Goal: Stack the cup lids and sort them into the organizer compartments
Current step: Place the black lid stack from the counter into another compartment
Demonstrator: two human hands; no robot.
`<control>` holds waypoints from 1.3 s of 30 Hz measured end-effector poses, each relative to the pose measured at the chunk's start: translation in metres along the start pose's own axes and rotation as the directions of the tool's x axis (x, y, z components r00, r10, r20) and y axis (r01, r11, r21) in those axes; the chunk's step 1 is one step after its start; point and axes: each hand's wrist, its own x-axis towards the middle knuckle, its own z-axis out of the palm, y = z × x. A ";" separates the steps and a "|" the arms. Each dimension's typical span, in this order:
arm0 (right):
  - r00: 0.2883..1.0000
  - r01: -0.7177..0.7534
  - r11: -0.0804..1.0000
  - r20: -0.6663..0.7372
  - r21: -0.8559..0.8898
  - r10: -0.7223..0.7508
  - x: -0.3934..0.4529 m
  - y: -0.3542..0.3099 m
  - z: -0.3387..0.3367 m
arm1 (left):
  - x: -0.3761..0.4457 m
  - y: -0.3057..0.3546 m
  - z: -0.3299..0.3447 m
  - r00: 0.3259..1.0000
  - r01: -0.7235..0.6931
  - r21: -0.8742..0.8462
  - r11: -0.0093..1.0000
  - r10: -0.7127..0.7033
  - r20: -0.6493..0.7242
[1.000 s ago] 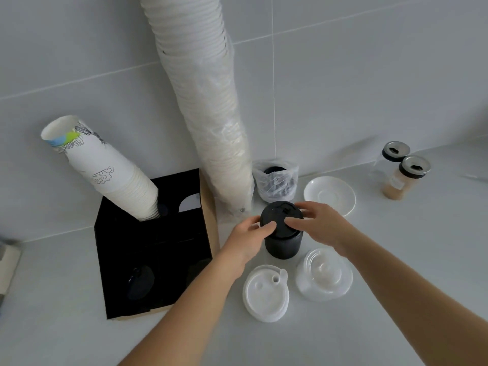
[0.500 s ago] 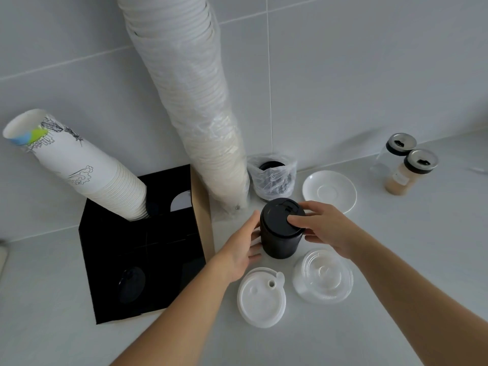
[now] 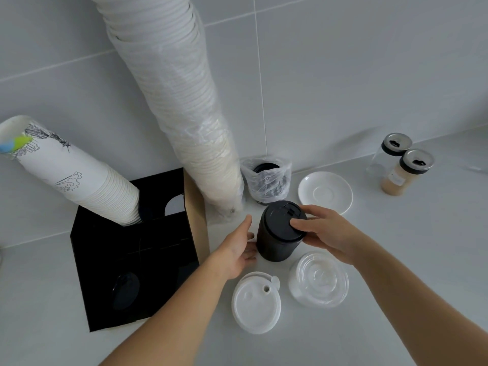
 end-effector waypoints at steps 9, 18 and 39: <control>0.998 -0.028 0.996 0.050 0.087 0.023 0.000 0.002 -0.008 | 0.002 0.000 0.002 1.000 0.005 -0.007 1.000 -0.004 0.026; 1.000 0.020 0.993 0.006 0.113 -0.021 -0.012 -0.008 0.011 | -0.005 0.000 -0.012 1.000 -0.026 -0.123 0.992 0.026 0.001; 0.961 0.254 0.964 0.129 -0.075 -0.244 -0.099 -0.049 0.099 | -0.107 -0.051 -0.081 0.986 -0.112 -0.595 0.796 0.165 0.036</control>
